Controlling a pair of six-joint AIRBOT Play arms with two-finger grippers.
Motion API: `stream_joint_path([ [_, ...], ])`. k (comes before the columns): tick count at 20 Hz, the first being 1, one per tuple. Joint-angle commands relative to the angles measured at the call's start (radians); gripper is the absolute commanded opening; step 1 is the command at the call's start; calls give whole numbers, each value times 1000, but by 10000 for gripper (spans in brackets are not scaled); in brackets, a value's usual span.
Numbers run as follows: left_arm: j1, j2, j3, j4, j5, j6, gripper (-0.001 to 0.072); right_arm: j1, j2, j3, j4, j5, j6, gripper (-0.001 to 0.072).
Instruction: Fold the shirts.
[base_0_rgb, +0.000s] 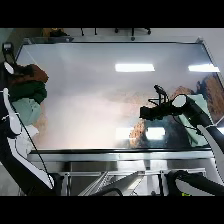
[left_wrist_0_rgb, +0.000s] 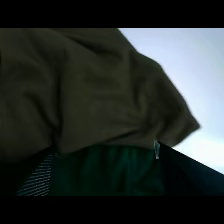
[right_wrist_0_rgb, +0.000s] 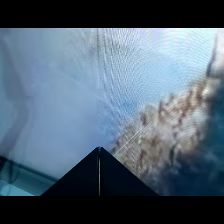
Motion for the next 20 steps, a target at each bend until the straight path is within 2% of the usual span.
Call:
stream_joint_path([
  [1,72,-122,-56,-76,290,-44,710,1,-1,0,0,0,0,14],
  [3,101,-152,-72,-75,349,-45,709,1,0,0,0,0,0,13],
  [7,118,-243,26,-74,380,-45,706,1,-1,0,0,0,0,14],
  [8,113,-252,26,-76,398,-45,504,1,0,0,0,0,0,13],
  [9,107,-253,22,-76,399,-45,163,1,-1,0,0,0,0,14],
  [10,103,-245,12,-76,403,-45,16,1,-1,0,0,0,0,13],
  [15,80,-90,-13,-77,399,-45,16,1,-1,0,0,0,0,14],
  [18,54,47,-13,-75,312,-45,16,1,-1,0,0,0,0,13],
  [20,42,132,-13,-78,203,-45,15,1,-1,0,0,0,0,14],
])
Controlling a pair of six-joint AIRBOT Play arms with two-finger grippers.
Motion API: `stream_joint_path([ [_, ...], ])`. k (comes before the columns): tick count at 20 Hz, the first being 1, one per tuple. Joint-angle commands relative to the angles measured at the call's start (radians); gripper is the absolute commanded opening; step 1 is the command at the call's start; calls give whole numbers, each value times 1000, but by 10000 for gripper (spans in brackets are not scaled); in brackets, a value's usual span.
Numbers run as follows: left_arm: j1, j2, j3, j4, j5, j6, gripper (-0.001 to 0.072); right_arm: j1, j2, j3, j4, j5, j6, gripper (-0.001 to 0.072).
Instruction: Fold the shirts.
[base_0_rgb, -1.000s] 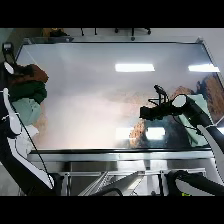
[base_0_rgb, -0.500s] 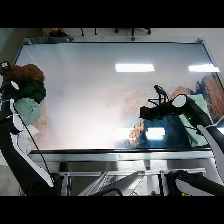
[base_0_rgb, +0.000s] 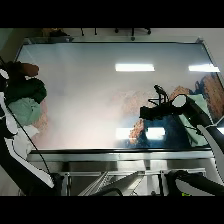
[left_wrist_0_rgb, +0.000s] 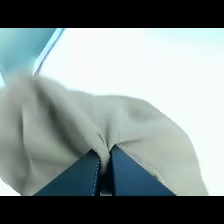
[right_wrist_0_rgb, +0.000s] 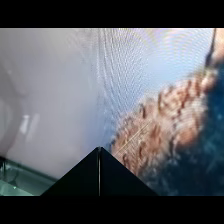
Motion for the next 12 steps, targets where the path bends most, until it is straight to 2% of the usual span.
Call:
stream_joint_path([
  [1,-31,159,-1,-4,-186,0,15,1,-1,0,0,0,0,14],
  [3,-76,265,-1,-85,-308,37,15,1,-1,0,0,0,0,13],
  [6,-175,438,-1,-376,-469,126,15,1,-1,0,0,0,0,13],
  [8,-261,522,-2,-493,-594,127,15,1,-1,0,0,0,0,14],
  [12,-472,644,-153,-505,-734,48,15,1,-1,0,0,0,0,13],
])
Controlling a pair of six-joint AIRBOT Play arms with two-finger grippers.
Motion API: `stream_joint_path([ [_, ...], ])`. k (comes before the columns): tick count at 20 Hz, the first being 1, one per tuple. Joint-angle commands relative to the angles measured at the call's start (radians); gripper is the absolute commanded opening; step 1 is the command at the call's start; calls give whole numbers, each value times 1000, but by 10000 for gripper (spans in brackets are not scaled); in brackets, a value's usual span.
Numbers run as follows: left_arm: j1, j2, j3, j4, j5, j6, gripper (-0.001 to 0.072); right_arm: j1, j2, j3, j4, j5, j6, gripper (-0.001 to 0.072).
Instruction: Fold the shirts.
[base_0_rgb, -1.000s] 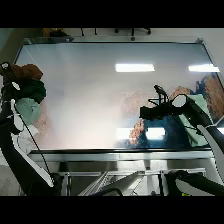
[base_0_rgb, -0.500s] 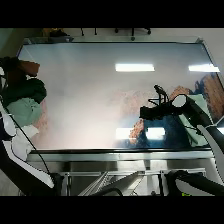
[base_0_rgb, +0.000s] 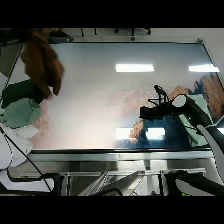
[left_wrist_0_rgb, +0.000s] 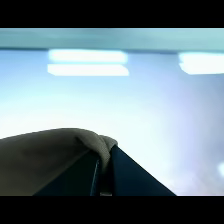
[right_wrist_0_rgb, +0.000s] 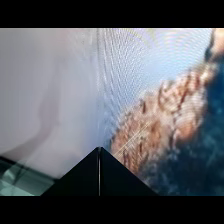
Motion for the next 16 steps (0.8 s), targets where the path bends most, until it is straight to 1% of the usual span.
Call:
stream_joint_path([
  [1,-185,106,-143,-74,-153,-42,15,1,-1,0,0,0,0,14],
  [3,-288,117,-265,-47,-154,-77,16,1,-1,0,0,0,0,14],
  [6,-398,117,-434,-33,-132,-87,20,1,-1,0,0,0,1,14],
  [7,-419,117,-472,-31,-128,-87,194,1,-1,0,5,0,1,13],
  [8,-430,117,-500,-32,-128,-97,682,1,0,0,17,0,1,13],
  [9,-428,117,-508,-31,-142,-133,701,1,0,0,39,2,1,14],
  [10,-410,117,-500,-31,-175,-142,701,1,0,0,63,16,1,13],
  [11,-385,117,-482,-31,-228,-158,701,1,0,0,89,51,0,13],
  [14,-278,132,-450,-27,-408,-167,700,0,0,0,109,73,0,15],
  [15,-240,148,-464,-11,-437,-174,700,1,0,0,108,80,-1,22],
  [16,-208,175,-500,16,-435,-174,700,1,0,0,111,80,-21,30],
])
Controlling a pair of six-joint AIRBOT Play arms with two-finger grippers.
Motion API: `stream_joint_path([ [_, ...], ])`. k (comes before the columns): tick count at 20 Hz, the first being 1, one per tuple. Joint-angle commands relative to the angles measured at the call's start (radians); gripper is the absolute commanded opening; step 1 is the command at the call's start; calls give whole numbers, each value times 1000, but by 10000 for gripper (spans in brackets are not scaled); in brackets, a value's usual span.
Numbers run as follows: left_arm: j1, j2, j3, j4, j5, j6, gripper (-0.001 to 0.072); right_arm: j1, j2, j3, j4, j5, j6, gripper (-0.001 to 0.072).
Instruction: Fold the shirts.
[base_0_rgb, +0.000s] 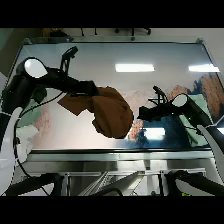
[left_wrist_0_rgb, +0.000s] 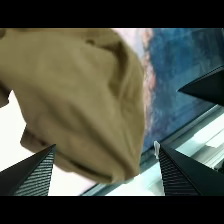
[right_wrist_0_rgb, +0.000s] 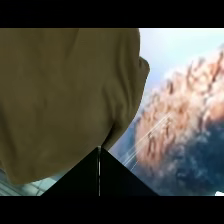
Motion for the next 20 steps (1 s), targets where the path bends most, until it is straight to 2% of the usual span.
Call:
stream_joint_path([
  [1,114,67,-91,68,-80,-15,700,1,0,0,24,27,-35,229],
  [2,145,93,-152,95,-42,-14,700,1,0,0,24,37,-34,476],
  [3,182,117,-225,114,5,-3,700,3,0,-1,24,53,-35,548],
  [7,320,104,-442,108,142,88,701,74,2,-41,25,98,-36,549],
  [10,393,3,-505,27,206,180,701,205,2,-135,34,-14,11,549],
  [15,409,-200,-468,-127,299,274,700,344,-32,-187,95,-308,31,548],
  [20,337,-377,-290,-122,308,274,700,351,-116,-187,151,-351,30,549],
])
